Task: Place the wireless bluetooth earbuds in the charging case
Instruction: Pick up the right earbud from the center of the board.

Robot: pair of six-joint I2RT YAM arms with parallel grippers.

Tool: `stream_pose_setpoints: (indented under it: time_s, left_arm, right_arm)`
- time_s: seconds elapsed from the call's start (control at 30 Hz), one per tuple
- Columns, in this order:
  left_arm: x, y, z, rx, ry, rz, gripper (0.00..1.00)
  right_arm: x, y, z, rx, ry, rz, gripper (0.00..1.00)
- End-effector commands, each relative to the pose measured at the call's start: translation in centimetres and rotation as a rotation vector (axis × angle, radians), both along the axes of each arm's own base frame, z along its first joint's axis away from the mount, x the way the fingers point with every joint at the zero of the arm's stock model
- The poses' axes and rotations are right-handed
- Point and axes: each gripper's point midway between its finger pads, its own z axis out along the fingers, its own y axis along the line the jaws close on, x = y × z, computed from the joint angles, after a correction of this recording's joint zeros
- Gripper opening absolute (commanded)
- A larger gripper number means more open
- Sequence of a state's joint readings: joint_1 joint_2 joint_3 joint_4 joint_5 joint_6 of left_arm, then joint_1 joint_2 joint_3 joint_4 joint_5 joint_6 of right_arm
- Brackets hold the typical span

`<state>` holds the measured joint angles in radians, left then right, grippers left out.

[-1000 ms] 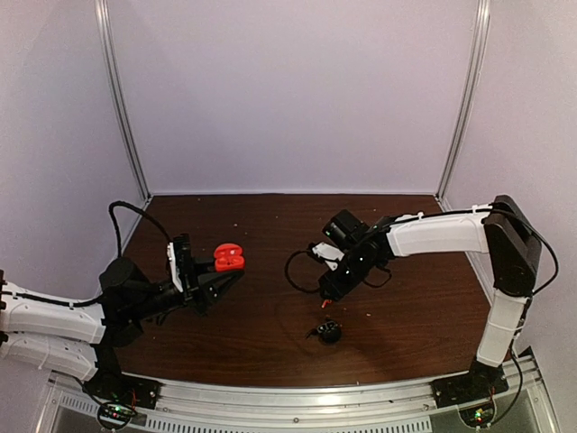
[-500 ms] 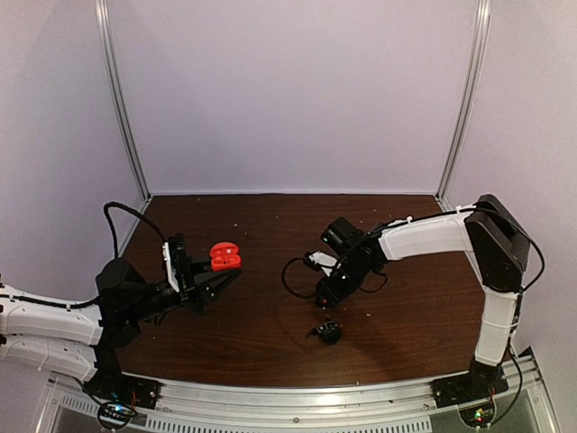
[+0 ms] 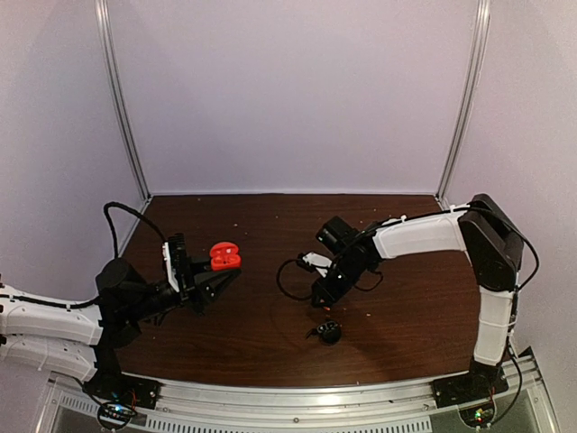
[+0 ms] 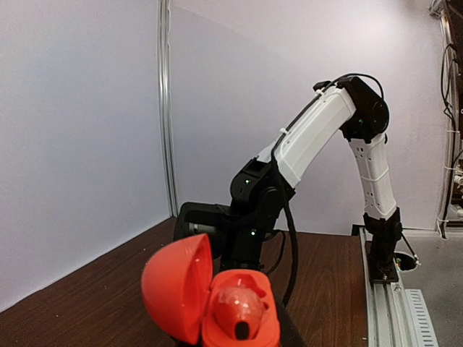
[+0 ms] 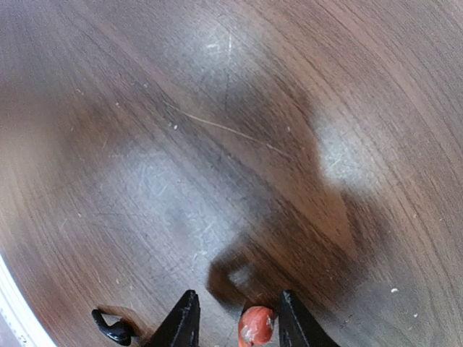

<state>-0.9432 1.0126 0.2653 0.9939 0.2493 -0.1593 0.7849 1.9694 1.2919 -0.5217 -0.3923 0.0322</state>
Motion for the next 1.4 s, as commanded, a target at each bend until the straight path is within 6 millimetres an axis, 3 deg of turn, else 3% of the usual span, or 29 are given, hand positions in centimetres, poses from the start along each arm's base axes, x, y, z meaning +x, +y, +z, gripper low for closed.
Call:
stream_pose_setpoints:
  time_s: [0.0,0.97,1.13,1.37]
  left_arm:
    - [0.2,0.3,0.9,-0.029,-0.033,0.012,0.01]
    - [0.3,-0.3,0.9,-0.01,-0.035,0.004,0.01]
    - [0.4,-0.3,0.9,-0.01,-0.032,0.008,0.01]
    - [0.3,0.4,1.3,-0.046,-0.026,0.021,0.01]
  right_arm:
    - [0.2,-1.6,0.1,-0.131,-0.069,0.032,0.38]
    - [-0.6,-1.2,-1.0,-0.349,-0.139,0.103,0.18]
    - [0.0,-0.5,0.4,-0.314,-0.169,0.09,0.13]
    - [1.4,1.3,4.9,-0.16,-0.256,0.053,0.1]
